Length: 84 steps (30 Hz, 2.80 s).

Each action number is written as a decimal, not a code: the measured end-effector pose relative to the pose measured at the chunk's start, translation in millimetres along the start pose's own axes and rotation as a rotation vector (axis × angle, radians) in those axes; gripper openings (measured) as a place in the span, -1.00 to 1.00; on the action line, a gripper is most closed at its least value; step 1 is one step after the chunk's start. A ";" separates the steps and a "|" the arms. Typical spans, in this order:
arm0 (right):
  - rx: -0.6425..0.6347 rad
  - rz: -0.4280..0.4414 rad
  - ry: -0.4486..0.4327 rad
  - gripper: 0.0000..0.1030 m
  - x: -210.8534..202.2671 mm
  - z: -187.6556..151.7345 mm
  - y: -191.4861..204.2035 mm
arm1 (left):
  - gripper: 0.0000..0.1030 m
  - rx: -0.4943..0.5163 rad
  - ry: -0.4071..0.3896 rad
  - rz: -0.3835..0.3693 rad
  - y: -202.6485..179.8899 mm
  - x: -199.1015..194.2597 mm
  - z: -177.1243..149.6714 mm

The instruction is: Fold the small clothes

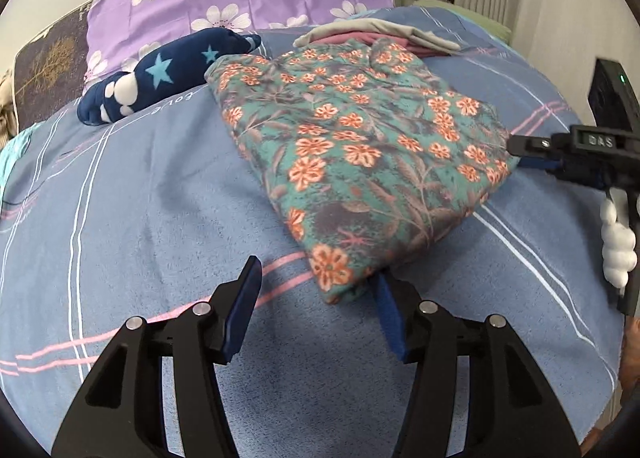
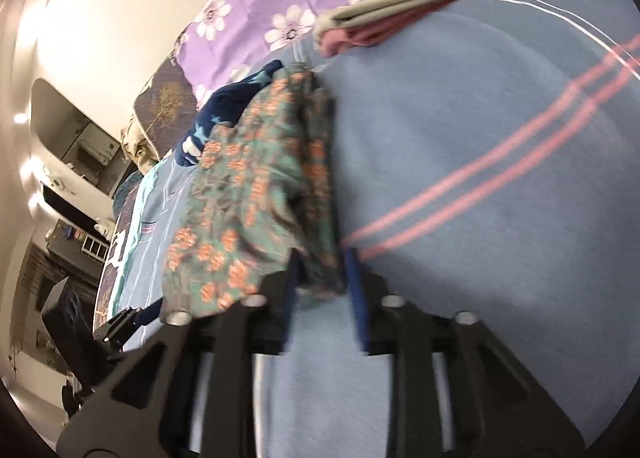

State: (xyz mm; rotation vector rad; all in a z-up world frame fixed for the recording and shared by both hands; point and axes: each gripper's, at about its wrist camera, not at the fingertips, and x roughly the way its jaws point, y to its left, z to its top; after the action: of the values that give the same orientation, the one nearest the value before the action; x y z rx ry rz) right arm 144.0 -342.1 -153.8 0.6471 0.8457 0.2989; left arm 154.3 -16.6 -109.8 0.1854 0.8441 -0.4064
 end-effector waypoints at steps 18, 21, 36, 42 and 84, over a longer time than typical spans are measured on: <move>0.039 0.177 0.086 -0.78 6.2 18.8 15.2 | -0.94 -0.048 -0.020 -0.036 0.2 -21.3 10.1; -0.016 0.190 0.084 -0.78 -16.8 10.5 24.8 | -0.94 -0.002 -0.028 -0.073 -3.6 -46.8 6.1; -0.240 -0.005 -0.007 -0.31 -48.4 -3.5 43.7 | -0.71 0.006 -0.113 -0.139 4.8 -76.9 15.2; -0.390 -0.036 0.033 -0.34 3.9 -7.0 68.7 | -0.35 0.038 0.019 -0.159 -20.1 -9.5 9.8; -0.353 -0.036 0.200 0.19 97.9 57.5 43.0 | 0.22 -0.133 0.075 -0.411 48.1 88.3 87.9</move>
State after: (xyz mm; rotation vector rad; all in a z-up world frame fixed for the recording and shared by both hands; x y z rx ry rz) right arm 250.9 -284.7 -156.7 0.2745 0.9657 0.4730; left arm 287.3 -25.2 -119.1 -0.1001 0.9816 -0.7286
